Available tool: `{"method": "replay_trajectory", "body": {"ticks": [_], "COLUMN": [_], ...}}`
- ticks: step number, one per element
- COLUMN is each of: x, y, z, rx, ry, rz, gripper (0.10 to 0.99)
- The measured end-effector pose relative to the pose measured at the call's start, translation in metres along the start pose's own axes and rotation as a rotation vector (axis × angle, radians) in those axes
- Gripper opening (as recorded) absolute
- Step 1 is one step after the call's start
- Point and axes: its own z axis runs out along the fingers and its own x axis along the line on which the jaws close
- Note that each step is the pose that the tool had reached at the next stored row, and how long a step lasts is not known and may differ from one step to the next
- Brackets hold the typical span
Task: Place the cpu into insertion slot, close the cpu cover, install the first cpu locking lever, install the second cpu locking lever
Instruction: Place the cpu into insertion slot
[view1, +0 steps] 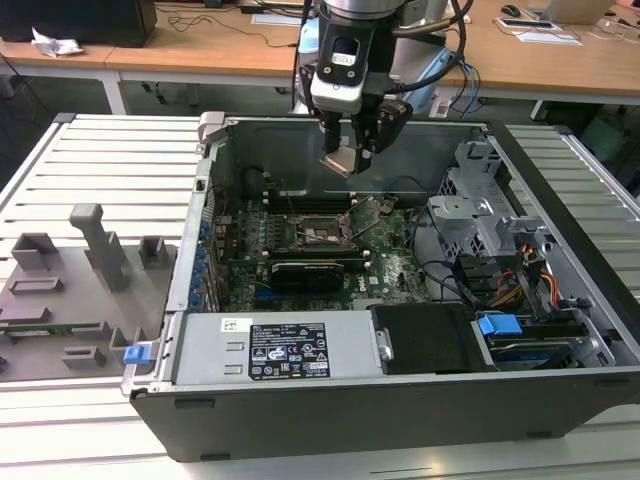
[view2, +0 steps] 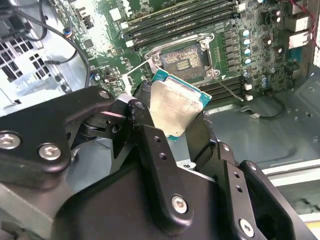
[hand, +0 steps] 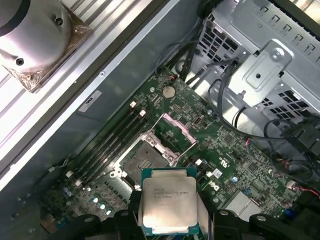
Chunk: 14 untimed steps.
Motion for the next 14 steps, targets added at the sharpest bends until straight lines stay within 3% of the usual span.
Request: {"method": "replay_trajectory", "body": {"ticks": [7, 9, 14], "x": [0.0000, 0.0000, -0.0001], "y": [-0.0001, -0.0002, -0.0004], "z": [0.0014, 0.0019, 0.0044], "rx": [-0.002, -0.004, -0.006], "ry": [-0.0106, -0.0168, -0.0266], "rz": [0.119, 0.188, 0.297], "gripper": [0.522, 0.522, 0.522]}}
